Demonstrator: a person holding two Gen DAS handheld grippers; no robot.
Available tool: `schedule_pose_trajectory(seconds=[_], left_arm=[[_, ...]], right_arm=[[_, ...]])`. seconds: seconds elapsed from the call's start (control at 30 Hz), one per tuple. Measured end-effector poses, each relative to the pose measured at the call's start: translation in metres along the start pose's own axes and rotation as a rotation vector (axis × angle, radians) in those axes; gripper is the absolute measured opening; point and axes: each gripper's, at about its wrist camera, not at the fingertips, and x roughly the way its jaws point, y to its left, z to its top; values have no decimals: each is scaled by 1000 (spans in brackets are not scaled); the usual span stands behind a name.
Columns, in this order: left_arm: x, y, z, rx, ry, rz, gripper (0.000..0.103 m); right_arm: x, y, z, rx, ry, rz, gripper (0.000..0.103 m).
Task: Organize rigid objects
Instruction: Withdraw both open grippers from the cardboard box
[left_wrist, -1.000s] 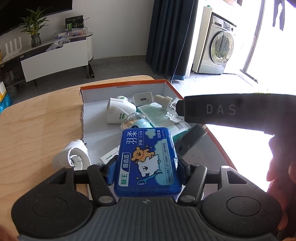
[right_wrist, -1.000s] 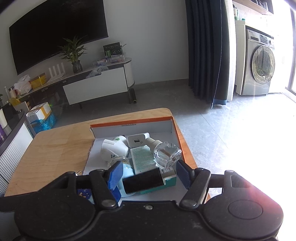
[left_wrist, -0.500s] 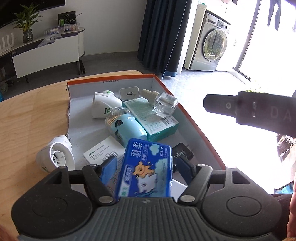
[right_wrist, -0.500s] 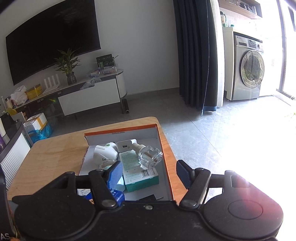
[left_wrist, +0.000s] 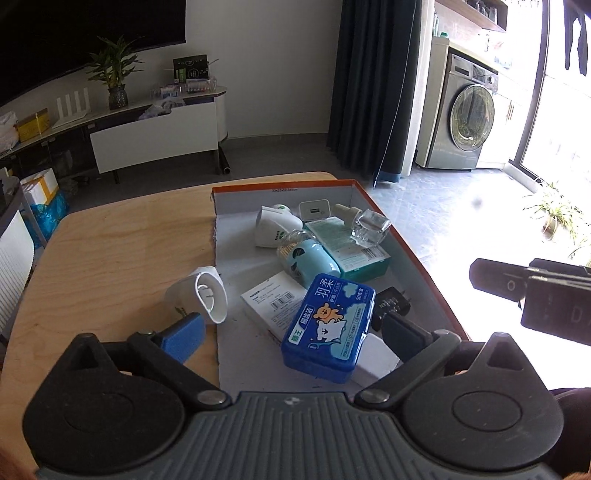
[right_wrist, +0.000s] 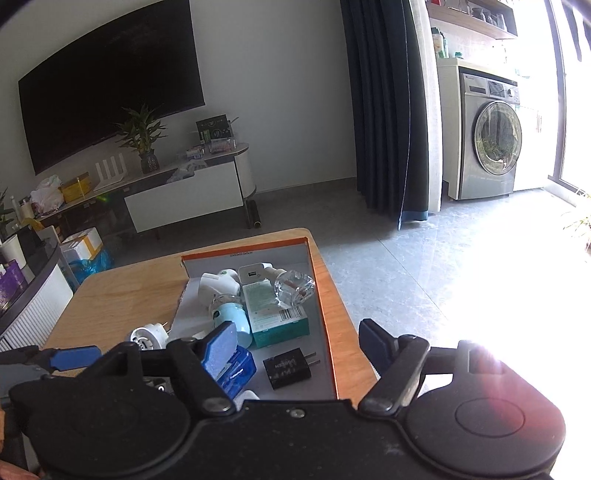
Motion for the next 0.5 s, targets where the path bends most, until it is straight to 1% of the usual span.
schedule_pose_trajectory(seconds=[0.1, 0.2, 0.37, 0.5], left_arm=[[2, 2, -9, -22, 38, 20, 103], [3, 1, -18, -22, 61, 39, 103], [1, 1, -26, -34, 65, 59, 103], [0, 3, -27, -46, 67, 61, 103]], right_arm=[[-5, 2, -13, -24, 31, 3, 88], [-6, 4, -25, -42, 65, 4, 88], [-6, 6, -38, -46, 107, 12, 88], [-7, 7, -43, -43, 121, 15, 88]])
